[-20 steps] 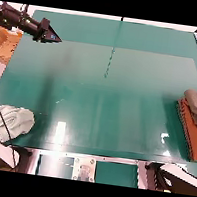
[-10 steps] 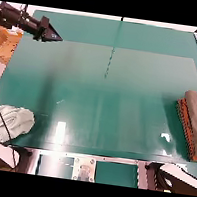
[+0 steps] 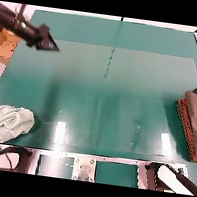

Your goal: Fold the shirts.

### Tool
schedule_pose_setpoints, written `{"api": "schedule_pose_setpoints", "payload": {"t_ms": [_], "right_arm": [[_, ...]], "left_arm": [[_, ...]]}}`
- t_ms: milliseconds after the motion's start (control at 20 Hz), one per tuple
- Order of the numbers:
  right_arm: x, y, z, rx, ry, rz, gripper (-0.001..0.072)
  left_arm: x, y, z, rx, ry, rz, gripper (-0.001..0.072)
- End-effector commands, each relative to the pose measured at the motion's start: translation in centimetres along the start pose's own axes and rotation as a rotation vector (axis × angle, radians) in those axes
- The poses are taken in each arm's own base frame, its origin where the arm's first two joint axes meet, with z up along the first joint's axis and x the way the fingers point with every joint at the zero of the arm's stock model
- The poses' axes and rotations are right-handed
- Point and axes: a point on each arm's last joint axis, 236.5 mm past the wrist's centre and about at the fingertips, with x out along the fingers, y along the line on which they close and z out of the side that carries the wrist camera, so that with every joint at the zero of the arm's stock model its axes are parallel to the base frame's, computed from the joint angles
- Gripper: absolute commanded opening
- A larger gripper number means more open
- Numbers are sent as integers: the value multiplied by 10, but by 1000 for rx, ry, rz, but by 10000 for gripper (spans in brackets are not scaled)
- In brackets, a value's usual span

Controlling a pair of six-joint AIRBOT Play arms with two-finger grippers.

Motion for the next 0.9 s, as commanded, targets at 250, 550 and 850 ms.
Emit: {"api": "schedule_pose_setpoints", "payload": {"t_ms": [250, 550, 850], "right_arm": [[68, 66, -151, -360, 108, 140, 14], [68, 70, -155, -385, 112, 145, 15], [68, 70, -155, -385, 113, 145, 15]], "left_arm": [[56, 17, -172, -133, 61, 126, 20], [56, 19, -174, -126, 63, 137, 22], [56, 19, -174, -126, 63, 137, 21]]}}
